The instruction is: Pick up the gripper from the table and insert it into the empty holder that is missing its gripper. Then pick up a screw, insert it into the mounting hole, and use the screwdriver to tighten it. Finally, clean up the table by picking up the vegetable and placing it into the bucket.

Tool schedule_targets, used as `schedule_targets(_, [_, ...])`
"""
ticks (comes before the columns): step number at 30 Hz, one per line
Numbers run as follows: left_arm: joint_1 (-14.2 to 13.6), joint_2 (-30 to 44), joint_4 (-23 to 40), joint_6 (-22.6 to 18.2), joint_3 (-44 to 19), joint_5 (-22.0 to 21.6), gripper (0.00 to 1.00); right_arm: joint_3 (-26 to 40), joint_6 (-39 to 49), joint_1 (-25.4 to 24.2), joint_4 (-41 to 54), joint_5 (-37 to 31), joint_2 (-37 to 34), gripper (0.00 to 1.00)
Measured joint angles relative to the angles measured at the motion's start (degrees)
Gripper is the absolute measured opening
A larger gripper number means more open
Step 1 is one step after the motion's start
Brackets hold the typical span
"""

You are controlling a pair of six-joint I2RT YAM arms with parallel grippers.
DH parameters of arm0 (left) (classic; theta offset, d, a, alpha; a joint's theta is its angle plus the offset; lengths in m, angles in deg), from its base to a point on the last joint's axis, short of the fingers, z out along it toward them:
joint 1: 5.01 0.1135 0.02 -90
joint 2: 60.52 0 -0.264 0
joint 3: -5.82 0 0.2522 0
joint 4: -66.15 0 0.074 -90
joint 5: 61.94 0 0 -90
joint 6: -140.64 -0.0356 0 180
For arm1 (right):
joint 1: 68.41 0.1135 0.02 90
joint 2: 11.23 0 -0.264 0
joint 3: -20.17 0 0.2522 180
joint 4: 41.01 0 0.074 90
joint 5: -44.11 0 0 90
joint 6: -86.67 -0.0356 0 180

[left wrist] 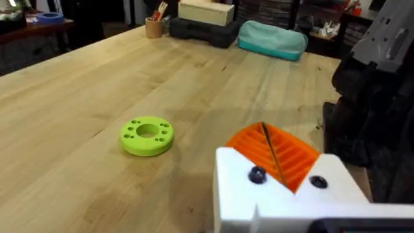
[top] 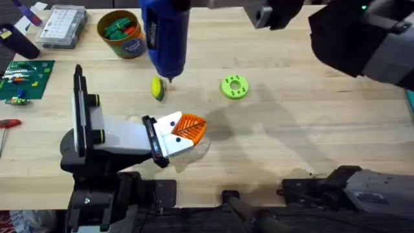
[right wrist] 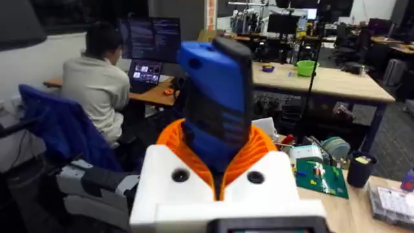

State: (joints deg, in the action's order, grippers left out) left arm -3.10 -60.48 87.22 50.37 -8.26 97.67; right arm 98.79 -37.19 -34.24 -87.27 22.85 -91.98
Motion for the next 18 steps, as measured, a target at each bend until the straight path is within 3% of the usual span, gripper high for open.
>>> schedule_targets(18, [0.00,0.02,0.00,0.00,0.00,-0.02,0.004,-1.35,1.83,1.21,1.26,1.22,0.00,0.010])
